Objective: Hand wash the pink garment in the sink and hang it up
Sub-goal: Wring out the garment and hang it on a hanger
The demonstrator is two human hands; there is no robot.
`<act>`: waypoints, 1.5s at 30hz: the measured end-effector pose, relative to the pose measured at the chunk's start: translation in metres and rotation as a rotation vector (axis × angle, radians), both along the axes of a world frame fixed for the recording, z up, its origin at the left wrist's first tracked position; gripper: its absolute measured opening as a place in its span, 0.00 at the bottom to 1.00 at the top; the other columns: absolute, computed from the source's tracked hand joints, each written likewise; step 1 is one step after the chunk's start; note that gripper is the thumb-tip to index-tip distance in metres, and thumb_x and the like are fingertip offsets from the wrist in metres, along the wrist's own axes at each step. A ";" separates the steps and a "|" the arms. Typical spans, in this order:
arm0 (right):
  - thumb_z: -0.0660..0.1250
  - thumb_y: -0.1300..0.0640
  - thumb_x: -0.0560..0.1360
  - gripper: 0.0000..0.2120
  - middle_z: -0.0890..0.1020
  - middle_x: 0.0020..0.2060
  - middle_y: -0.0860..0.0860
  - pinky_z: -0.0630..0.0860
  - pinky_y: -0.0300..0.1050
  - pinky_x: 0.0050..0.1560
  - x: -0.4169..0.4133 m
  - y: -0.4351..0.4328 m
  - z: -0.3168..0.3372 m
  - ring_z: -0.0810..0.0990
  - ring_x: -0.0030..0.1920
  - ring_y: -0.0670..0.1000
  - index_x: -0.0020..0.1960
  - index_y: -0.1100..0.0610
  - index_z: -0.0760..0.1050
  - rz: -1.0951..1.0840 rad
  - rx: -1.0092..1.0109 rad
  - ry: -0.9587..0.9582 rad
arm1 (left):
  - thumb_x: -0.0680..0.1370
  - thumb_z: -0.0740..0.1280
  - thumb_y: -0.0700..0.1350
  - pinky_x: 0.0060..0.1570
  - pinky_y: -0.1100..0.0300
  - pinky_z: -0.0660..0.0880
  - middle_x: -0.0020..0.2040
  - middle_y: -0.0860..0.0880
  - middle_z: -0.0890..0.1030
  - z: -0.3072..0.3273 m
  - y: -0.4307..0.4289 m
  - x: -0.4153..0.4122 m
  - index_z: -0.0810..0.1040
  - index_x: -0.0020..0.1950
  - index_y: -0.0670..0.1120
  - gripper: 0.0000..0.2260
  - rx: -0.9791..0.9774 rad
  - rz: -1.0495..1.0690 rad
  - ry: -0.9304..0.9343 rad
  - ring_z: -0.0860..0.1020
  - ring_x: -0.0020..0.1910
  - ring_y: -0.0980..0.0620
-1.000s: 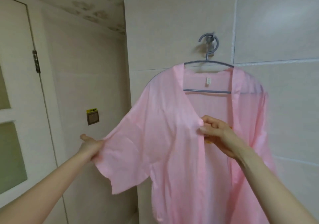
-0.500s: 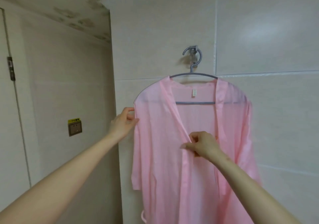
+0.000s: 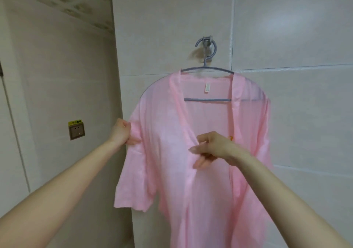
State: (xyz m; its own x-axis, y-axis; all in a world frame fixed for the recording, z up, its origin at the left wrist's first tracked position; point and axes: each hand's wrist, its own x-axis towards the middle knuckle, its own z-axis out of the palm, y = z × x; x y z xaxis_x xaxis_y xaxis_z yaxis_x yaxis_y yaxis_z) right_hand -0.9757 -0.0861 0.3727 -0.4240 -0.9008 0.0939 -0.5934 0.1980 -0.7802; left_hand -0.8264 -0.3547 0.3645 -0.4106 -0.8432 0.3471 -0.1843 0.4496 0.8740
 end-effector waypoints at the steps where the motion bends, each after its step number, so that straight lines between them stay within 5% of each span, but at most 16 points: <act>1: 0.67 0.63 0.74 0.09 0.83 0.36 0.61 0.81 0.49 0.40 0.001 -0.002 0.000 0.85 0.38 0.58 0.37 0.57 0.72 -0.169 -0.036 0.115 | 0.84 0.51 0.42 0.20 0.62 0.75 0.42 0.33 0.77 0.002 0.002 0.002 0.63 0.55 0.39 0.06 0.019 -0.014 0.032 0.78 0.20 0.52; 3: 0.65 0.65 0.75 0.13 0.83 0.36 0.62 0.82 0.51 0.43 0.004 -0.002 -0.001 0.84 0.40 0.60 0.33 0.55 0.70 -0.153 -0.019 0.204 | 0.83 0.57 0.45 0.27 0.59 0.79 0.39 0.36 0.78 0.002 0.006 0.007 0.64 0.57 0.38 0.10 0.035 -0.033 0.045 0.79 0.23 0.52; 6: 0.66 0.67 0.76 0.10 0.83 0.35 0.62 0.82 0.45 0.41 0.015 0.007 -0.002 0.85 0.37 0.55 0.36 0.60 0.74 0.189 0.075 -0.034 | 0.74 0.72 0.49 0.45 0.52 0.77 0.44 0.41 0.79 -0.005 0.008 0.019 0.66 0.57 0.40 0.21 -0.107 -0.004 -0.189 0.80 0.41 0.45; 8: 0.66 0.67 0.74 0.06 0.83 0.40 0.64 0.82 0.48 0.43 0.003 -0.002 -0.010 0.85 0.40 0.57 0.39 0.61 0.74 0.044 0.075 -0.062 | 0.71 0.75 0.44 0.45 0.52 0.72 0.49 0.38 0.78 -0.010 0.008 0.024 0.69 0.57 0.38 0.22 -0.215 0.059 -0.261 0.77 0.47 0.40; 10: 0.63 0.66 0.74 0.06 0.83 0.42 0.62 0.78 0.45 0.42 0.004 -0.005 -0.009 0.84 0.45 0.58 0.39 0.59 0.74 -0.128 0.156 0.227 | 0.72 0.73 0.40 0.44 0.53 0.69 0.51 0.35 0.77 -0.008 0.010 0.028 0.69 0.58 0.36 0.19 -0.272 0.116 -0.251 0.77 0.49 0.39; 14: 0.63 0.67 0.77 0.09 0.83 0.36 0.60 0.81 0.43 0.41 0.017 0.006 -0.013 0.85 0.41 0.56 0.39 0.61 0.70 0.250 0.025 0.123 | 0.75 0.69 0.39 0.45 0.60 0.65 0.54 0.38 0.78 -0.009 0.011 0.028 0.61 0.68 0.38 0.26 -0.246 0.114 -0.179 0.76 0.54 0.42; 18: 0.66 0.59 0.74 0.06 0.84 0.43 0.54 0.79 0.54 0.48 -0.016 -0.002 -0.032 0.83 0.47 0.58 0.50 0.53 0.79 -0.394 -0.193 0.394 | 0.75 0.68 0.39 0.57 0.51 0.69 0.69 0.38 0.65 -0.012 0.030 0.021 0.57 0.73 0.40 0.30 -0.348 0.170 -0.156 0.74 0.59 0.38; 21: 0.67 0.55 0.73 0.05 0.82 0.39 0.50 0.75 0.48 0.43 -0.037 0.017 -0.030 0.82 0.44 0.57 0.49 0.51 0.77 -0.724 -0.561 0.237 | 0.74 0.66 0.36 0.52 0.50 0.73 0.64 0.41 0.67 -0.010 0.056 0.008 0.69 0.65 0.40 0.19 -0.635 0.160 -0.076 0.76 0.50 0.42; 23: 0.68 0.50 0.73 0.11 0.82 0.44 0.53 0.70 0.49 0.44 -0.057 0.031 -0.027 0.80 0.48 0.60 0.51 0.54 0.73 -0.921 -0.550 0.363 | 0.73 0.65 0.34 0.47 0.55 0.72 0.57 0.44 0.72 -0.004 0.081 -0.007 0.75 0.56 0.41 0.12 -0.767 0.056 -0.021 0.76 0.47 0.48; 25: 0.69 0.46 0.72 0.17 0.81 0.47 0.56 0.71 0.50 0.46 -0.073 0.037 -0.032 0.80 0.50 0.62 0.54 0.56 0.70 -0.945 -0.401 0.417 | 0.73 0.64 0.35 0.45 0.58 0.71 0.51 0.47 0.77 0.002 0.108 -0.029 0.78 0.49 0.42 0.08 -0.749 -0.099 -0.014 0.75 0.43 0.52; 29: 0.66 0.55 0.73 0.05 0.80 0.39 0.55 0.71 0.48 0.42 -0.080 0.039 -0.043 0.79 0.44 0.57 0.40 0.54 0.72 -0.725 -0.277 0.452 | 0.73 0.66 0.44 0.44 0.61 0.74 0.45 0.45 0.83 -0.007 0.158 -0.080 0.76 0.43 0.49 0.01 -0.399 -0.491 -0.079 0.79 0.40 0.53; 32: 0.67 0.62 0.74 0.08 0.78 0.32 0.51 0.76 0.47 0.40 -0.073 0.048 -0.041 0.79 0.36 0.52 0.38 0.54 0.72 -0.353 -0.415 0.006 | 0.66 0.68 0.63 0.51 0.55 0.75 0.52 0.44 0.81 -0.028 0.181 -0.116 0.70 0.55 0.49 0.25 -0.118 -0.569 -0.178 0.79 0.50 0.50; 34: 0.67 0.63 0.75 0.06 0.81 0.35 0.51 0.77 0.45 0.40 -0.073 0.059 -0.044 0.80 0.38 0.50 0.43 0.52 0.76 -0.257 -0.403 -0.088 | 0.62 0.69 0.66 0.51 0.54 0.74 0.52 0.45 0.79 -0.039 0.190 -0.134 0.68 0.58 0.46 0.33 -0.012 -0.555 -0.170 0.78 0.51 0.49; 37: 0.69 0.58 0.72 0.07 0.81 0.40 0.48 0.74 0.44 0.43 -0.081 0.076 -0.063 0.80 0.42 0.48 0.49 0.48 0.78 -0.591 -0.477 0.182 | 0.70 0.74 0.49 0.40 0.61 0.72 0.39 0.45 0.78 -0.051 0.199 -0.146 0.71 0.43 0.47 0.13 -0.069 -0.495 -0.098 0.75 0.38 0.52; 40: 0.75 0.54 0.67 0.23 0.76 0.52 0.54 0.71 0.50 0.51 -0.088 0.086 -0.087 0.74 0.53 0.56 0.60 0.55 0.74 -0.911 -0.510 0.556 | 0.74 0.69 0.37 0.34 0.61 0.63 0.31 0.52 0.69 -0.058 0.196 -0.145 0.67 0.38 0.47 0.12 -0.252 -0.402 -0.135 0.68 0.34 0.52; 45: 0.77 0.56 0.66 0.40 0.67 0.64 0.57 0.69 0.55 0.60 -0.107 0.094 -0.104 0.70 0.61 0.57 0.72 0.57 0.60 -1.008 -0.543 0.242 | 0.74 0.68 0.39 0.46 0.54 0.70 0.38 0.46 0.77 -0.063 0.177 -0.125 0.73 0.47 0.45 0.05 -0.281 -0.183 -0.124 0.77 0.44 0.45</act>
State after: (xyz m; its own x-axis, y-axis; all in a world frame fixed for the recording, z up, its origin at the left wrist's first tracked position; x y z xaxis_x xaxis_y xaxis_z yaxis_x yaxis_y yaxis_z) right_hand -1.0830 0.0078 0.2684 -0.8420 0.0164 0.5392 -0.5026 0.3390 -0.7953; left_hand -0.9516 -0.1774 0.3013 -0.5993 -0.6308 0.4929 -0.1758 0.7044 0.6877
